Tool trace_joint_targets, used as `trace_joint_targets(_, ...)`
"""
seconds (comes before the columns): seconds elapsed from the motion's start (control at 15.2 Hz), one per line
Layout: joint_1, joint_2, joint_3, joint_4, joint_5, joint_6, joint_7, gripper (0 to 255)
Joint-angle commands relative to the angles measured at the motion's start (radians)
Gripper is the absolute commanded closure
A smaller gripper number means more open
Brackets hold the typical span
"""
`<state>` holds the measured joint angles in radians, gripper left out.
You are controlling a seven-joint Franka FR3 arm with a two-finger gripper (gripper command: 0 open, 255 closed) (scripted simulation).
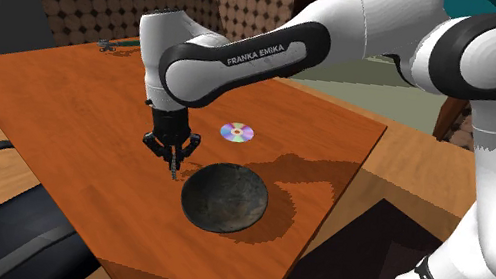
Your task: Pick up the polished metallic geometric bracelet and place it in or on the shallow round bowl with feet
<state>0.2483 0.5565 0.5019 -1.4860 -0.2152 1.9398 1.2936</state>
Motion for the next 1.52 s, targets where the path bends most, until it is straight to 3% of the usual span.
trace_joint_targets(0.0,0.0,0.0,0.0,0.0,0.0,0.0,0.0,255)
trace_joint_targets(0.33,0.0,0.0,0.0,0.0,0.0,0.0,0.0,255)
trace_joint_targets(1.45,0.012,-0.04,0.016,0.172,0.024,-0.206,-0.012,255)
